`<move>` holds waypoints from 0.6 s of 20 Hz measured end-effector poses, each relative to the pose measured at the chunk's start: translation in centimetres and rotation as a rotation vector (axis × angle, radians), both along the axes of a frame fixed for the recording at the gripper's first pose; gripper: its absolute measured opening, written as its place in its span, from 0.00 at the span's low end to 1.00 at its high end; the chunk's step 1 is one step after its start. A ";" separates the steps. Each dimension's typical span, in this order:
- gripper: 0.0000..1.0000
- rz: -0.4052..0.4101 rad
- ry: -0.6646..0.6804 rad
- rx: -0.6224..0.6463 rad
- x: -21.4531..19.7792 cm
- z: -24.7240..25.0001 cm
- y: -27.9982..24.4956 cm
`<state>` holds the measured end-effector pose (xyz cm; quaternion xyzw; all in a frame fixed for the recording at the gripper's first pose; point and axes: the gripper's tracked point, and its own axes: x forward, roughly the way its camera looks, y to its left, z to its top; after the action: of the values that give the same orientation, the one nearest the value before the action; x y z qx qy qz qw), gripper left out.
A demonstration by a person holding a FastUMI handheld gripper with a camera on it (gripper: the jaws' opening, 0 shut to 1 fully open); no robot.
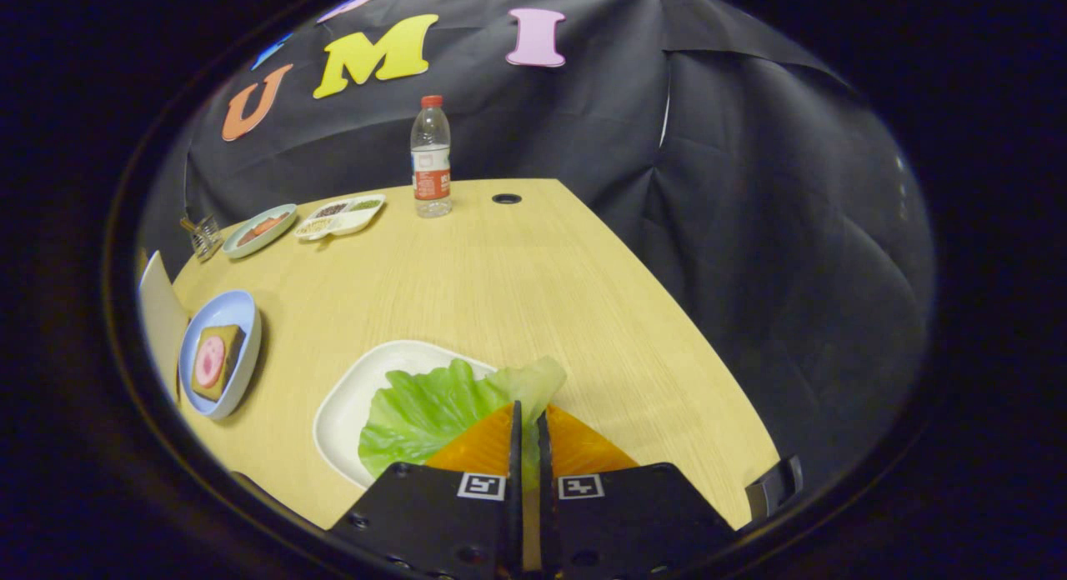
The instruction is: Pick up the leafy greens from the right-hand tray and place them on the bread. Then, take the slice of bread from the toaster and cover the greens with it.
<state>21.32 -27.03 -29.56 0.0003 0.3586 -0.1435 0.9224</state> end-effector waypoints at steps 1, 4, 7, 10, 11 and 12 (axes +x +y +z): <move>0.08 0.001 -0.011 -0.005 -0.2 0.6 0.1; 0.00 0.006 -0.064 -0.016 -0.6 3.0 0.8; 0.00 0.035 -0.107 -0.015 -0.9 5.1 2.7; 0.00 0.067 -0.158 -0.031 -1.3 7.6 5.3; 0.00 0.081 -0.173 -0.032 -1.5 8.4 6.3; 0.00 0.097 -0.188 -0.033 -1.5 9.1 7.6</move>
<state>19.77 -19.45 -20.41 -0.0188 0.2678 -0.1039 0.9577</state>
